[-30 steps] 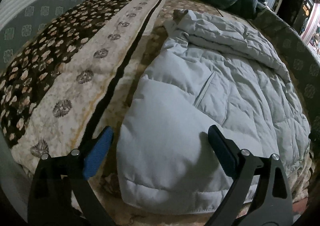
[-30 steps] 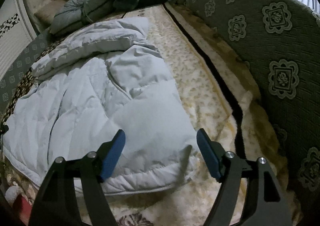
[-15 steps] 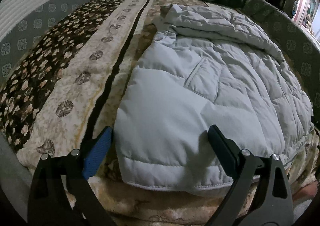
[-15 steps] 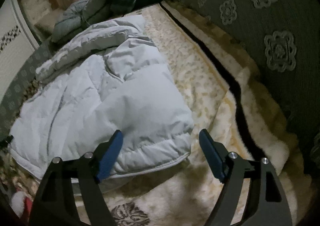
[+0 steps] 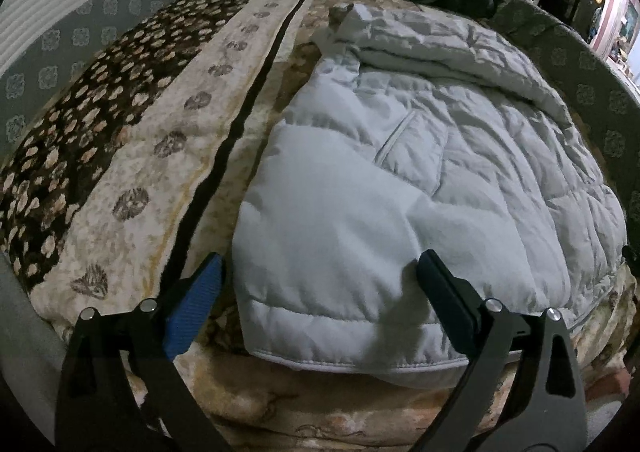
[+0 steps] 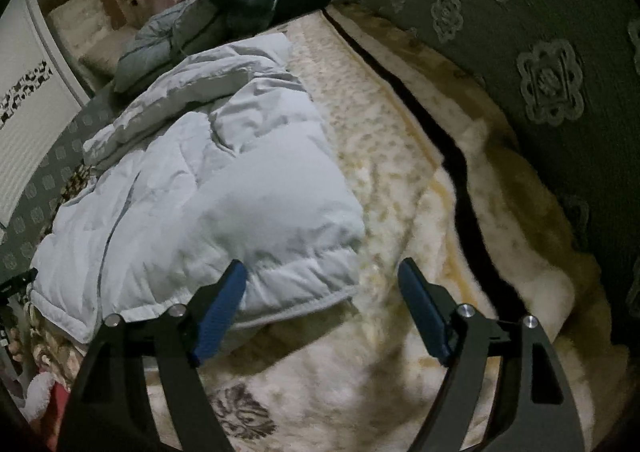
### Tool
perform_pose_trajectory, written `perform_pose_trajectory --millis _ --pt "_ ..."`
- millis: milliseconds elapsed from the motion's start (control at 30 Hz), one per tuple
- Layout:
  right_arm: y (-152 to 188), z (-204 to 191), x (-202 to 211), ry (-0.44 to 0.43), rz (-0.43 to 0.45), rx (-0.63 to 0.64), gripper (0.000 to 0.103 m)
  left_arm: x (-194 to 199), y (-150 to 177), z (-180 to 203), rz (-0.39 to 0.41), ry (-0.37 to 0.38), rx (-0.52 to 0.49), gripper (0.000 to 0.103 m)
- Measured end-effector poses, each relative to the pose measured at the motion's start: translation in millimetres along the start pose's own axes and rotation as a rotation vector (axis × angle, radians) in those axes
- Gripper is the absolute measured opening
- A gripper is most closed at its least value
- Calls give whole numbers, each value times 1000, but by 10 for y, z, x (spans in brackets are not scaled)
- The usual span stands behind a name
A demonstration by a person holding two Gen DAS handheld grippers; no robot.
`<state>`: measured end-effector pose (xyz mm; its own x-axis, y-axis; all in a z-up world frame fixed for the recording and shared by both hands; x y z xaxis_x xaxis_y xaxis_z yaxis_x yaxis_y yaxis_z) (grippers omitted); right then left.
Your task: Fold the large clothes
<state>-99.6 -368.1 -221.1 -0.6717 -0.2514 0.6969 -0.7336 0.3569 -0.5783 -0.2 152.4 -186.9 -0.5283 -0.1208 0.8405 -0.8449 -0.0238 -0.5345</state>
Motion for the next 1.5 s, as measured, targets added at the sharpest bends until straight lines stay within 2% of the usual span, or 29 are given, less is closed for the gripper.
perform_pose_trajectory --millis 300,467,500,533,567,600,667,700,767,867,900,967,1000,1100,1267,1367,1500 --pt "-120 -85 -105 -19 -2 47 79 -27 -113 87 -2 -19 -2 96" --pt "-140 32 -239 -105 -10 -35 78 22 -91 94 0 -30 -29 96" --pt "-151 -6 -259 -135 -11 -27 71 29 -89 89 1 -30 -30 96" --pt "-161 -44 -276 -141 -15 -12 69 30 -88 84 -1 -30 -30 96" --pt "-174 -118 -281 -134 -16 26 57 25 -89 80 -5 -29 -27 96" --pt "-185 -175 -271 -155 -16 52 37 24 -91 77 -7 -28 -24 96" --pt "-199 -239 -244 -181 -15 66 26 38 -92 76 -5 -26 -23 96" --pt "-196 -267 -239 -182 -19 80 25 50 -87 82 -1 -27 -27 96" --pt "-200 -279 -285 -168 -31 84 25 62 -79 84 4 -31 -38 96" --pt "-246 -268 -428 -143 -60 61 44 60 -84 70 -5 -29 -37 96" --pt "-268 -277 -493 -141 -67 56 46 66 -91 65 -5 -28 -36 96" --pt "-298 -308 -581 -135 -73 57 43 103 -117 59 6 -30 -41 96" --pt "-298 -331 -576 -130 -67 62 34 124 -127 53 14 -34 -45 96" --pt "-257 -405 -432 -96 -21 92 19 170 -135 -25 25 -46 -42 96" --pt "-247 -420 -81 12 65 174 16 157 -49 -226 3 -30 -1 96" --pt "-312 -393 -63 8 51 163 16 135 -25 -305 2 -22 -4 96" --pt "-263 -438 -143 41 19 182 17 -9 -71 -322 -26 48 -6 96"
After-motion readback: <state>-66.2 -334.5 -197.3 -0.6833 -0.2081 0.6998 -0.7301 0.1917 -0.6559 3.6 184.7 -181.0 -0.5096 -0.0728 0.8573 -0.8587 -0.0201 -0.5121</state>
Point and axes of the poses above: each gripper's, at about its wrist camera, not at the fingertips, and x roughly against the way its jaws point, z to its right, y to its underside, the point moved 1 cm from there along -x, roughly the way its jaws point, and after that the axes turned 9 degrees about -y, right-handed, at the moved point
